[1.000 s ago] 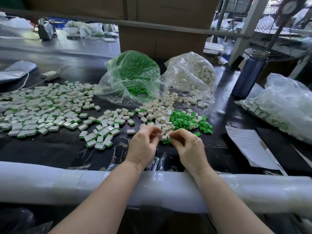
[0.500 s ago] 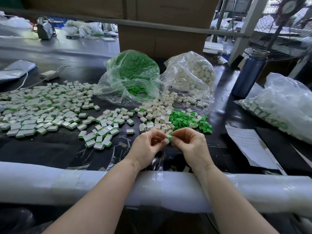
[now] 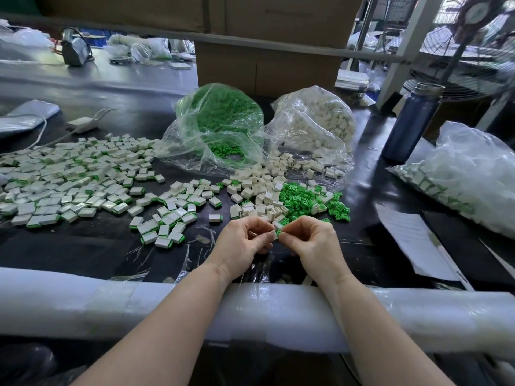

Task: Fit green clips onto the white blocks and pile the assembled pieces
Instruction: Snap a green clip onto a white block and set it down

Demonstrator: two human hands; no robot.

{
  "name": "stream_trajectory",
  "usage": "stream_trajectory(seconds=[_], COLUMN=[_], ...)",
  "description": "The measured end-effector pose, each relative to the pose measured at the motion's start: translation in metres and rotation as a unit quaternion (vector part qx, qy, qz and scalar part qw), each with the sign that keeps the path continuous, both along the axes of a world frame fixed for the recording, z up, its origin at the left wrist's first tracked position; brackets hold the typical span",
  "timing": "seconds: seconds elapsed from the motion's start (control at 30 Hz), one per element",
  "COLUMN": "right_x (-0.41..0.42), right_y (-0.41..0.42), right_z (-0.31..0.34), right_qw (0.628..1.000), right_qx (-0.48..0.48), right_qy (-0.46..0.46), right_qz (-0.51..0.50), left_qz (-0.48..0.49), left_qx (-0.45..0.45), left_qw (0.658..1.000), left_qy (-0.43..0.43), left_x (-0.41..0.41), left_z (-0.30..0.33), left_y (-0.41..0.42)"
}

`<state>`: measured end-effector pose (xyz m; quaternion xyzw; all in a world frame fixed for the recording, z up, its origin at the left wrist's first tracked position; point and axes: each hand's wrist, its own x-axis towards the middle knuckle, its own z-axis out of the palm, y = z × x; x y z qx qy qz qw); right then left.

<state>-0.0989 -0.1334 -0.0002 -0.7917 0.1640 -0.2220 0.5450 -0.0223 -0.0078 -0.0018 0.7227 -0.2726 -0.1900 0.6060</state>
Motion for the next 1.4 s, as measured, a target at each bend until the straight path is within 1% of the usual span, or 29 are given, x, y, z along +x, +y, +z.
stream_trajectory(seconds=[0.1,0.2,0.37,0.47,0.57,0.7,0.83,1.13,1.23,1.4], right_x=[0.0003,-0.0004,-0.0022,-0.0023,-0.0015,0.0000,-0.0004,0.0000,-0.0013,-0.0030], right_y=[0.0014,0.0020,0.0032,0.0040,0.0036,0.0044,0.0056,0.0050,0.0040,0.0011], right_z=[0.0000,0.0011,0.0038,0.0057,0.0062,0.0056,0.0058,0.0055,0.0051,0.0044], right_qw=[1.000,1.000,0.999,0.999,1.000,0.999,1.000,0.999,0.998,0.997], right_qx=[-0.021,-0.016,-0.026,-0.017,0.007,0.018,0.011,0.027,0.046,0.049], right_qy=[0.003,0.003,0.023,0.025,0.006,-0.021,-0.019,0.010,0.009,0.016], right_qz=[0.008,0.015,0.031,0.039,0.030,0.015,0.019,0.029,0.041,0.052], left_qz=[0.007,0.015,0.001,-0.006,-0.004,0.018,0.023,0.005,-0.009,-0.040], left_qx=[-0.005,-0.018,0.000,0.008,0.003,-0.027,-0.045,-0.026,-0.017,0.007], left_qw=[1.000,1.000,1.000,1.000,1.000,0.999,0.998,0.999,1.000,0.999], left_qy=[0.006,0.020,-0.004,-0.018,-0.019,0.023,0.046,0.029,0.023,0.005], left_x=[-0.0010,-0.0013,-0.0031,-0.0044,-0.0037,-0.0018,-0.0007,-0.0011,-0.0018,-0.0028], left_z=[0.0009,0.0016,0.0021,0.0019,0.0024,0.0026,0.0022,0.0008,0.0021,0.0055], left_y=[-0.0001,0.0009,-0.0008,-0.0015,-0.0016,-0.0019,-0.0020,-0.0016,-0.0007,0.0020])
